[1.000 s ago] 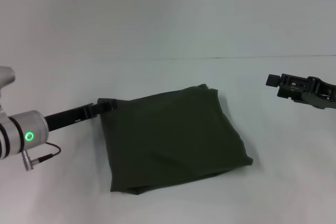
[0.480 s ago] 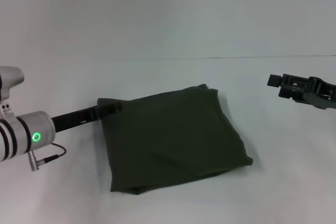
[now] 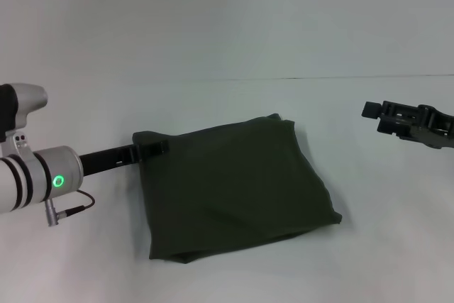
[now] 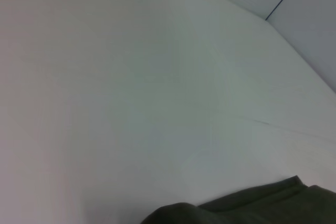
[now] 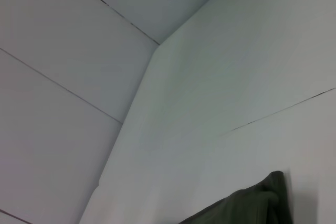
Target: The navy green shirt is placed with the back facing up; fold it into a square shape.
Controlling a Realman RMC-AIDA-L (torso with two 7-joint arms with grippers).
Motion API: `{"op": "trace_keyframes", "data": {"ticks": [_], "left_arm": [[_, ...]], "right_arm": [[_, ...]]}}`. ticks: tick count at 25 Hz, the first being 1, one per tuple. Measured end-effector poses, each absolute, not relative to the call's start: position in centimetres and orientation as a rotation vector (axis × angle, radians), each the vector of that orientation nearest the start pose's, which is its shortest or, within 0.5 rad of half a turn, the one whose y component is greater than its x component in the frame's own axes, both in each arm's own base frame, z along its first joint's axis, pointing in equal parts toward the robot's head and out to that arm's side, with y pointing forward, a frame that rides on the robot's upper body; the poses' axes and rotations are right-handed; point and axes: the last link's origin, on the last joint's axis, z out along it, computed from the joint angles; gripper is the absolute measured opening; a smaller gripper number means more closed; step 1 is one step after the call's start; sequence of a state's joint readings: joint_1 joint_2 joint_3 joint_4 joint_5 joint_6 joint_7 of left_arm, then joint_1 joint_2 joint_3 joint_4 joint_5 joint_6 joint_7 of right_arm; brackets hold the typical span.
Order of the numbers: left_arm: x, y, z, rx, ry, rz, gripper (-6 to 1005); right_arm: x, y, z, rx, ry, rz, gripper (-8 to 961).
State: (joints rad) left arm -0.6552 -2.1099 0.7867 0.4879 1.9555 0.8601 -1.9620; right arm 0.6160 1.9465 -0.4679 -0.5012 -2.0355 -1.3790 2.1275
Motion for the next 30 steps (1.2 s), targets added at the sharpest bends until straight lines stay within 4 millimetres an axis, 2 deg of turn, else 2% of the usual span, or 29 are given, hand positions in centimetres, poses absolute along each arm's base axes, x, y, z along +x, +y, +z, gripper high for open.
{"op": "trace_keyframes", "data": {"ticks": [4,6,12,23,30], "left_arm": [[-28.1,40.2,-3.6,-2.077,-1.413,-0.558,720],[-28.0,40.4,-3.5,-2.074,-1.406,-0.558,498],[-27.8,40.7,-3.6,-2.075,-1.395,-0.551,279],[-27.8,40.7,-3.7,-2.075,-1.388,-0.533,55],[-27.1,41.2,-3.6,-2.084,-1.383,-0.549,54]], "right_arm": [[29.4,37.9,5.5,-2.103,1.655,0.906,824],[29.4,37.9,5.5,-2.1,1.654,0.904,824],[29.5,37.9,5.5,-2.098,1.652,0.903,824],[29.3,38.1,5.6,-2.099,1.643,0.904,820],[29.5,38.1,5.6,-2.089,1.641,0.898,818]]}}
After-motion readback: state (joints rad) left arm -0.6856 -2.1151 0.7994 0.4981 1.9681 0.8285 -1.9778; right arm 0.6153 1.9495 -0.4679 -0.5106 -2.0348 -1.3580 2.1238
